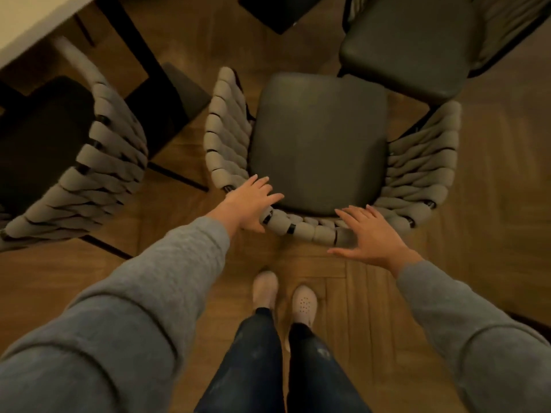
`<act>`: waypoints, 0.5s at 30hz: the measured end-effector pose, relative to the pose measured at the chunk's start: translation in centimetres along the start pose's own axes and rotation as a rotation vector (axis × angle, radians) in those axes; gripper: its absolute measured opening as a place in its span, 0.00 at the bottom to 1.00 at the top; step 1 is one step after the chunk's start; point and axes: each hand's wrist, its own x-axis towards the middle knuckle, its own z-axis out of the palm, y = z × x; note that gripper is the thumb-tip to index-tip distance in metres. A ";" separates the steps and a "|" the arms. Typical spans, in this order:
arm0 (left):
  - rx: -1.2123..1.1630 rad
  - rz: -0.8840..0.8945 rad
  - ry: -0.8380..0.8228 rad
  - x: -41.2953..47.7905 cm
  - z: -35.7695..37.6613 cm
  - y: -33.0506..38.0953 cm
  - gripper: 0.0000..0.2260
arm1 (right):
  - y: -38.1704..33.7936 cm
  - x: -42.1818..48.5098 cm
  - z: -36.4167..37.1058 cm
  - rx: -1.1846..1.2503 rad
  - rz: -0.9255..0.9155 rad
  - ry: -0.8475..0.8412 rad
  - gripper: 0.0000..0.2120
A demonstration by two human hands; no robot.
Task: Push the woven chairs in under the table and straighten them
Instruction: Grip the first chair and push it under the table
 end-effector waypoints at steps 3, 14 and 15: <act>0.009 -0.002 -0.089 1.2 0.0 0.1 0.37 | 0.9 -0.3 1.3 -0.033 0.022 -0.035 0.44; 0.005 -0.127 -0.116 1.5 1.4 2.1 0.22 | 1.1 0.9 1.8 -0.029 -0.019 0.105 0.19; 0.000 -0.147 -0.124 1.4 1.6 2.6 0.21 | 1.3 0.6 2.0 -0.035 -0.033 0.098 0.18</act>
